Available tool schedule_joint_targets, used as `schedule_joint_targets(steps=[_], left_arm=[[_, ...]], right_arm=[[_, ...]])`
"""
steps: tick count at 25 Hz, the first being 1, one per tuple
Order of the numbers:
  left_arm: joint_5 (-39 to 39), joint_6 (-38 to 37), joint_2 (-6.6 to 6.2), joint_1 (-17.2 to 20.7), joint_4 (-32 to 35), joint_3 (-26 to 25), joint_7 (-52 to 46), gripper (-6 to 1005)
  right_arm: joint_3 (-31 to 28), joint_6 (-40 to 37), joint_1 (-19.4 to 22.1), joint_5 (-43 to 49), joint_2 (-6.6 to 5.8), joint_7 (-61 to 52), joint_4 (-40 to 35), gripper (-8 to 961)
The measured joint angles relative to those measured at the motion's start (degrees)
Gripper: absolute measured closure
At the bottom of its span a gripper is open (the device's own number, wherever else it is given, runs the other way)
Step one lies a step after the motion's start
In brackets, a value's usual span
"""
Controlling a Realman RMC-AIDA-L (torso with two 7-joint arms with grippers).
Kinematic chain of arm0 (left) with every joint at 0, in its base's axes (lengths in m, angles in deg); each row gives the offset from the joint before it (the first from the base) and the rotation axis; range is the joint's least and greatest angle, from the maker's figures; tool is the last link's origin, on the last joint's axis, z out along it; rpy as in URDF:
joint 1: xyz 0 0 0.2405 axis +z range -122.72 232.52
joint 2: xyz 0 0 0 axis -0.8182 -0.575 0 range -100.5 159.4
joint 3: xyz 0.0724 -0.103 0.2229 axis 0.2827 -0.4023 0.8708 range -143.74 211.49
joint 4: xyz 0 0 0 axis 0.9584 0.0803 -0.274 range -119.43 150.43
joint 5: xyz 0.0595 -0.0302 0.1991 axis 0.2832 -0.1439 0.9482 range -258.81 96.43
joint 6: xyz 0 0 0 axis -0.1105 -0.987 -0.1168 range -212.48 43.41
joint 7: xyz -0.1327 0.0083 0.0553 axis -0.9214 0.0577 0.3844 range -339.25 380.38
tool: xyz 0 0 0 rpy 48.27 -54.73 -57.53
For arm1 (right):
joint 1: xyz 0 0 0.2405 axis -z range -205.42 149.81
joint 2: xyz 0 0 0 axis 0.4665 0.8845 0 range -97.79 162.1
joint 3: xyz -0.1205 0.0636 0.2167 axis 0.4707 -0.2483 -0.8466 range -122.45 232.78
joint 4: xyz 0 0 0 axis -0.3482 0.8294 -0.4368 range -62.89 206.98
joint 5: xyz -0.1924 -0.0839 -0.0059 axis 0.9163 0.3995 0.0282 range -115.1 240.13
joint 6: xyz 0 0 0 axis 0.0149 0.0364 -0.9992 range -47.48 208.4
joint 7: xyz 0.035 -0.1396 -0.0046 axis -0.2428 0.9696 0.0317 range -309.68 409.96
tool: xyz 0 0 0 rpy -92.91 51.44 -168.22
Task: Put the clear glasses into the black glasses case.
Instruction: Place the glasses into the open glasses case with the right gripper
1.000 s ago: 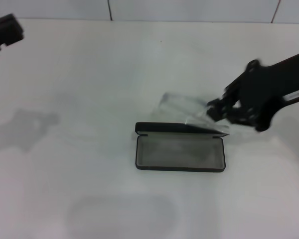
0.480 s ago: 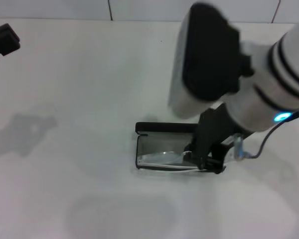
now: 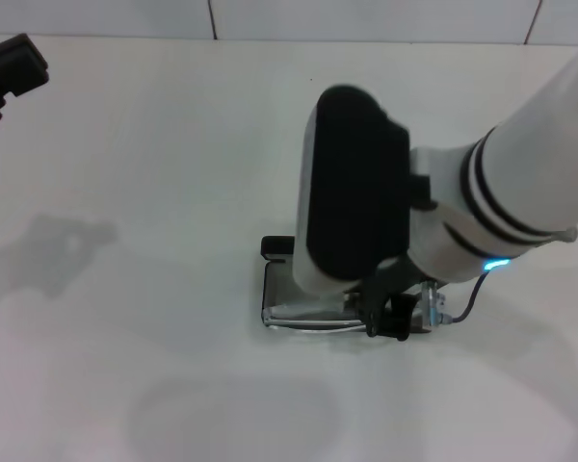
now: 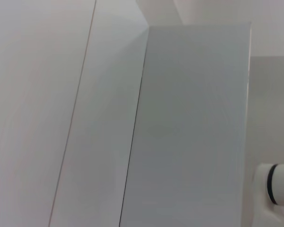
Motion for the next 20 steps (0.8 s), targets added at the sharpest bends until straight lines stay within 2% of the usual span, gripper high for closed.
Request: schedule_joint_targets(steps=[12, 20], left_arm=[[-0.1, 0.4, 0.21, -0.3, -0.1, -0.2, -0.6, 907], [0.5, 0.5, 0.43, -0.5, -0.1, -1.5, -0.6, 907]], right_arm=[[6.3, 7.2, 1.9, 7.2, 0.0, 0.5, 2.2, 894], [7.7, 10.7, 2.1, 8.8, 0.0, 0.6, 3.6, 894]])
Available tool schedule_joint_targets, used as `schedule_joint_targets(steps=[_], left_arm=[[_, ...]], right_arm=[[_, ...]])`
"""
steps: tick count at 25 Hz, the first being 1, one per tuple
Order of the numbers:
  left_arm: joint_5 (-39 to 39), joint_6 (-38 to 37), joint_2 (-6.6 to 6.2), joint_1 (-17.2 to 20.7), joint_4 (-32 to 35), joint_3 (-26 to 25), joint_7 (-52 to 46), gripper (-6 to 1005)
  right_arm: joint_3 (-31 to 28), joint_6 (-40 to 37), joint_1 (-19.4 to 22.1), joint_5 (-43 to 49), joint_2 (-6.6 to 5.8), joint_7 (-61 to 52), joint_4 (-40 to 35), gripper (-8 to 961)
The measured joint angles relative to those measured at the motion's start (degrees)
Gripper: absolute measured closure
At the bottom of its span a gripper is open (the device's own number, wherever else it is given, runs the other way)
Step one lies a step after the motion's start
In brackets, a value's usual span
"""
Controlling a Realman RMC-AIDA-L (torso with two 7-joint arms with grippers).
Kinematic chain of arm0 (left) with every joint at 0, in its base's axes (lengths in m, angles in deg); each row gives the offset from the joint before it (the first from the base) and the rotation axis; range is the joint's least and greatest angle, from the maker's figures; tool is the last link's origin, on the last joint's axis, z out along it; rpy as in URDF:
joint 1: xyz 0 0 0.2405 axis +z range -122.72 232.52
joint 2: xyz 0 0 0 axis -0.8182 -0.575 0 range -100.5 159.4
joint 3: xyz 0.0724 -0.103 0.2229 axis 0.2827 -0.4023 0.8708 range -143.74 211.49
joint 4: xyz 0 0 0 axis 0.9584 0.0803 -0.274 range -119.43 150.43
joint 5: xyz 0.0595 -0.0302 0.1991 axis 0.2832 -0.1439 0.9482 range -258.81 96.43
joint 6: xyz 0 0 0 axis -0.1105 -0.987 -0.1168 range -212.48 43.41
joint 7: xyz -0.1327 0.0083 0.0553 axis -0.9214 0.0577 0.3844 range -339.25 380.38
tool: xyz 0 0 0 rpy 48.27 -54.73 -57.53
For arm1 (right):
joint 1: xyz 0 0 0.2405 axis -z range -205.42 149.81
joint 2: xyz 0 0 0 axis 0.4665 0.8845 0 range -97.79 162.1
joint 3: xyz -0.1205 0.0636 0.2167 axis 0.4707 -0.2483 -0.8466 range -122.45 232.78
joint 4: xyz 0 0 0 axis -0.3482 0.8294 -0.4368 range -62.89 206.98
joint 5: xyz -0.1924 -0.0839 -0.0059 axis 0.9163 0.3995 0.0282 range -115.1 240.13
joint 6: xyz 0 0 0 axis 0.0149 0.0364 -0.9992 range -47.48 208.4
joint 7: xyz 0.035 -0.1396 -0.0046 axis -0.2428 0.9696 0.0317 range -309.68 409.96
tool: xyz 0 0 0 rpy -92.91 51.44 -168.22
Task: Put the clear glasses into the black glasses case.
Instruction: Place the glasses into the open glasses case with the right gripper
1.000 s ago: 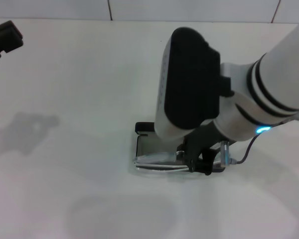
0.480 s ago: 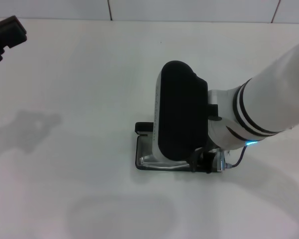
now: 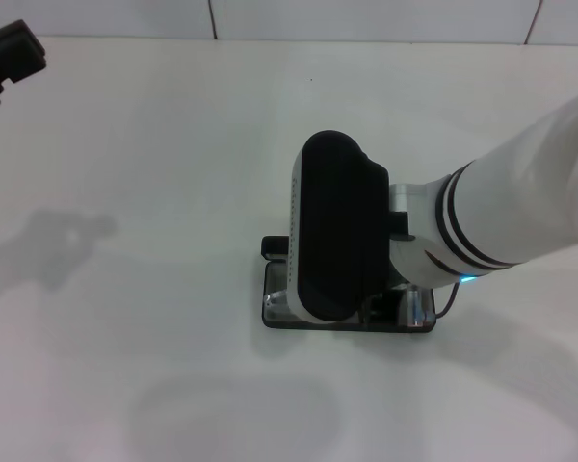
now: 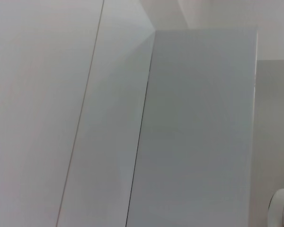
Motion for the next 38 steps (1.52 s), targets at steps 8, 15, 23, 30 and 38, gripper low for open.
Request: schedule_joint_targets(steps=[8, 15, 23, 30, 38], left_arm=[[0.0, 0.0, -0.03, -0.2, -1.8, -0.1, 0.6, 906], [0.0, 0.0, -0.14, -0.4, -2.2, -0.1, 0.7, 906], [0.0, -0.1, -0.13, -0.3, -2.2, -0.1, 0.7, 906], [0.0, -0.1, -0.08, -0.3, -2.2, -0.1, 0.7, 906], [-0.1, -0.1, 0.0, -0.4, -2.2, -0.2, 0.6, 905]], right_arm=[[0.7, 0.8, -0.2, 0.6, 0.0, -0.1, 1.2, 894], [0.8, 0.8, -0.2, 0.9, 0.0, -0.4, 1.8, 894], [0.8, 0.9, 0.0, 1.1, 0.0, -0.6, 2.3, 893], [0.8, 0.5, 0.0, 1.3, 0.0, -0.6, 2.2, 893], [0.8, 0.6, 0.0, 2.8, 0.0, -2.1, 2.2, 891]])
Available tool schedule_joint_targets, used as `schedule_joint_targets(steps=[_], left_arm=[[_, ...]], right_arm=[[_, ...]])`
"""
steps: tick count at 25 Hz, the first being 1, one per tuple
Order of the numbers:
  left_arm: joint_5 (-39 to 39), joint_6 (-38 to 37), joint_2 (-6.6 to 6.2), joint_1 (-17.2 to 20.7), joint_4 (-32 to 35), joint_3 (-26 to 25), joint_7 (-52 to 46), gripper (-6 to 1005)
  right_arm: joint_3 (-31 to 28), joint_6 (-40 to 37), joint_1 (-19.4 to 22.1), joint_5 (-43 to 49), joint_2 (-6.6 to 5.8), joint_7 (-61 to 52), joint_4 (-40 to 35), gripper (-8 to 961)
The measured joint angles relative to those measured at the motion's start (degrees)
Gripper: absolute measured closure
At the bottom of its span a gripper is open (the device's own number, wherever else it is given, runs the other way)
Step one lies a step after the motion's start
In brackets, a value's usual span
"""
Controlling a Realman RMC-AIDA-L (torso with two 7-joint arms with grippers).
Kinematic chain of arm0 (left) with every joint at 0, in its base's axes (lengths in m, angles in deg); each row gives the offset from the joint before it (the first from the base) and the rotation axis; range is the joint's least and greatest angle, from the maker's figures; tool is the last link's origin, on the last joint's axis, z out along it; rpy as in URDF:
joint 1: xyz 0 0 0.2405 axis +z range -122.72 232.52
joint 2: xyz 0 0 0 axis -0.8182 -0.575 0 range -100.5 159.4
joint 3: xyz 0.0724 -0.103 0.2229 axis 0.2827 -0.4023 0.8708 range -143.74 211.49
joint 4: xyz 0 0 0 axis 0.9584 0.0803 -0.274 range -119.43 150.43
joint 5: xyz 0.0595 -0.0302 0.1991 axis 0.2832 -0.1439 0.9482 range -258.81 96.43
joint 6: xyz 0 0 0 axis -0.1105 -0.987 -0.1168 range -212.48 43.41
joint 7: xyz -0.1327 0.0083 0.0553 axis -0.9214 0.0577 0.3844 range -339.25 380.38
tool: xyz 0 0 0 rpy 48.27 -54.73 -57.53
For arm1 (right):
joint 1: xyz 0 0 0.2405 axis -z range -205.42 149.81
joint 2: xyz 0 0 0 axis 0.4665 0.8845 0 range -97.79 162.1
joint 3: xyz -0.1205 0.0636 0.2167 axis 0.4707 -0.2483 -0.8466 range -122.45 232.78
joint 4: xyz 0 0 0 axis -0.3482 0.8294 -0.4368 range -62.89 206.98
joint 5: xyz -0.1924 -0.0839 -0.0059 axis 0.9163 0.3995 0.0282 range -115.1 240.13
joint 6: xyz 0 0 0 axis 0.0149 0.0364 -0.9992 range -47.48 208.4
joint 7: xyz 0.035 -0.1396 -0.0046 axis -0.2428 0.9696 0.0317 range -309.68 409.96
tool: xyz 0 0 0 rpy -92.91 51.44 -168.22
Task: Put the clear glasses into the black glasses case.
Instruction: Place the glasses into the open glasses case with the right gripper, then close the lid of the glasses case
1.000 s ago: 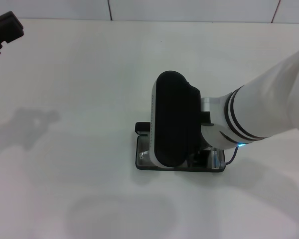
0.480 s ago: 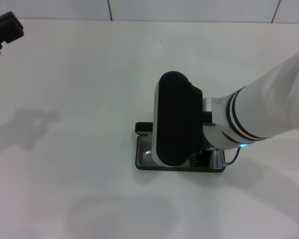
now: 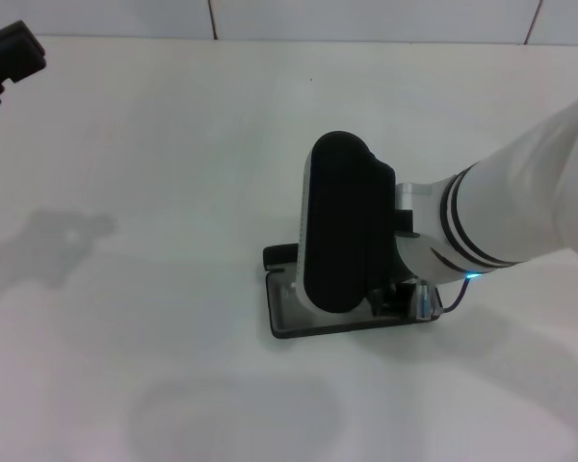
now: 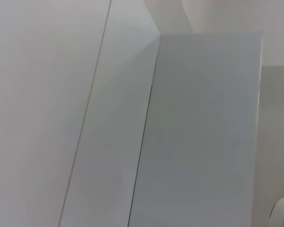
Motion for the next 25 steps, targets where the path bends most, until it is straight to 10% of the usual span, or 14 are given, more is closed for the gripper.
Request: schedule_joint_targets(steps=[13, 25], left_arm=[[0.0, 0.1, -0.04, 0.0, 0.0, 0.0, 0.1, 905], [0.7, 0.1, -0.51, 0.0, 0.0, 0.0, -1.6, 904]], right_arm=[[0.5, -0.2, 0.3, -0.1, 0.0, 0.2, -1.4, 781], [-6.4, -1.9, 9.0, -3.1, -0.1, 5.8, -12.4, 774]])
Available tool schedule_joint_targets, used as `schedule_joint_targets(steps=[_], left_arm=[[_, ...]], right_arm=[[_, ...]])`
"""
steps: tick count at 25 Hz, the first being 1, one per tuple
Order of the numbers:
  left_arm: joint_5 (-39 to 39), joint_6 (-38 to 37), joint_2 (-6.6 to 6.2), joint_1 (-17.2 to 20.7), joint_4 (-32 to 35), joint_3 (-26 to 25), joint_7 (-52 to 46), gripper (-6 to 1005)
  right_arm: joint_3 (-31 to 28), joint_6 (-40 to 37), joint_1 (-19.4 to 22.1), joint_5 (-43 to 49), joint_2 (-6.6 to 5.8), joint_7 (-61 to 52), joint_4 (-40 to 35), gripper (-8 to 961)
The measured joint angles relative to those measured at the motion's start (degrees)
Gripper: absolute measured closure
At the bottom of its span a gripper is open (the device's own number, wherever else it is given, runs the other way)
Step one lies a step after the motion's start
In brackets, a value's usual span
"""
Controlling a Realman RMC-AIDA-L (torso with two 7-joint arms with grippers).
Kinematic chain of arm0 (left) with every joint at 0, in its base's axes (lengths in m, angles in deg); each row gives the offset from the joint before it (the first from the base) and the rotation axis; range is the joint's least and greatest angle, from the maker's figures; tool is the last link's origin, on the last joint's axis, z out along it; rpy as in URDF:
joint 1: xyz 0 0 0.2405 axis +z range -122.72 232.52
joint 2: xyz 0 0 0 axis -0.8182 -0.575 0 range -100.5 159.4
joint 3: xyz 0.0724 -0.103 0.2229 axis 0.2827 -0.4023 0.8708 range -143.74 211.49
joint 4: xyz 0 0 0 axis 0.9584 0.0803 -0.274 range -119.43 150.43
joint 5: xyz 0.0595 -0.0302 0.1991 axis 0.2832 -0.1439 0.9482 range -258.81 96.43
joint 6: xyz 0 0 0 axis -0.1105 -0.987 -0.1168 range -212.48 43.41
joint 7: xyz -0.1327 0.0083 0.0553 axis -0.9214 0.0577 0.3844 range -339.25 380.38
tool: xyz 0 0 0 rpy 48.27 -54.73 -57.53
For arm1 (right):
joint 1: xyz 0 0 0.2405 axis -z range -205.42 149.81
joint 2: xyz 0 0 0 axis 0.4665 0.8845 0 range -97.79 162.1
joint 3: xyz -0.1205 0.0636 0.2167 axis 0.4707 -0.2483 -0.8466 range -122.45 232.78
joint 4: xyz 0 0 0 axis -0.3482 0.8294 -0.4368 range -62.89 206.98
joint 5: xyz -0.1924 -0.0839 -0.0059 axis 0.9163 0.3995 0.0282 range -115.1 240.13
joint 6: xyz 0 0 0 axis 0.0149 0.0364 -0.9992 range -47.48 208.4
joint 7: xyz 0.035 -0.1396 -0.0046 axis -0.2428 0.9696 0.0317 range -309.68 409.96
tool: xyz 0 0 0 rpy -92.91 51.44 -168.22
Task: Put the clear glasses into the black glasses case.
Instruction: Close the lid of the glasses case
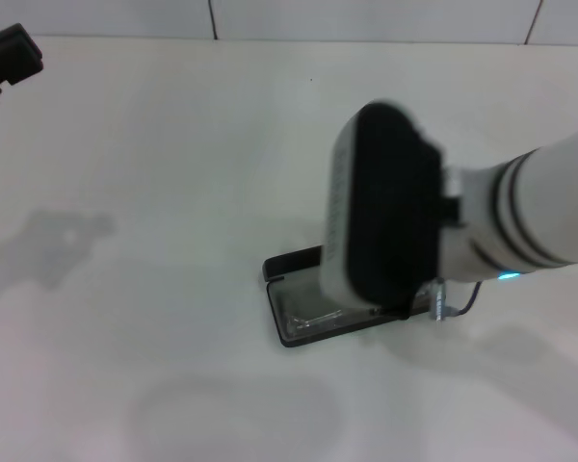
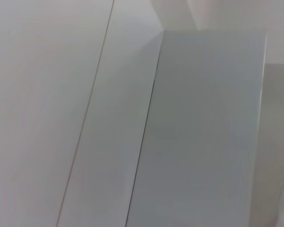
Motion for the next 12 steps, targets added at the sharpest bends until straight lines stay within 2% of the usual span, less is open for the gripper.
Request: schedule_joint_targets(steps=[3, 5, 8, 12], left_arm=[[0.5, 0.0, 0.1, 0.0, 0.2, 0.0, -0.4, 904], [0.9, 0.0, 0.48, -0.1, 0.3, 0.1, -0.5, 904], [2.2, 0.0, 0.93, -0.6, 0.4, 0.5, -1.1, 904], [7.5, 0.1, 2.79, -4.6, 0.4, 0.5, -2.1, 899]], right_arm=[[-5.6, -0.6, 3.6, -4.8, -0.41, 4.5, -5.3, 772], [-11.5, -1.4, 6.4, -10.2, -0.4, 8.2, -8.3, 771], [-23.5, -1.8, 10.8, -20.9, -0.33, 13.6, -10.4, 769], [-42.4, -2.0, 16.0, -33.8, -0.37, 18.0, -9.0, 766]])
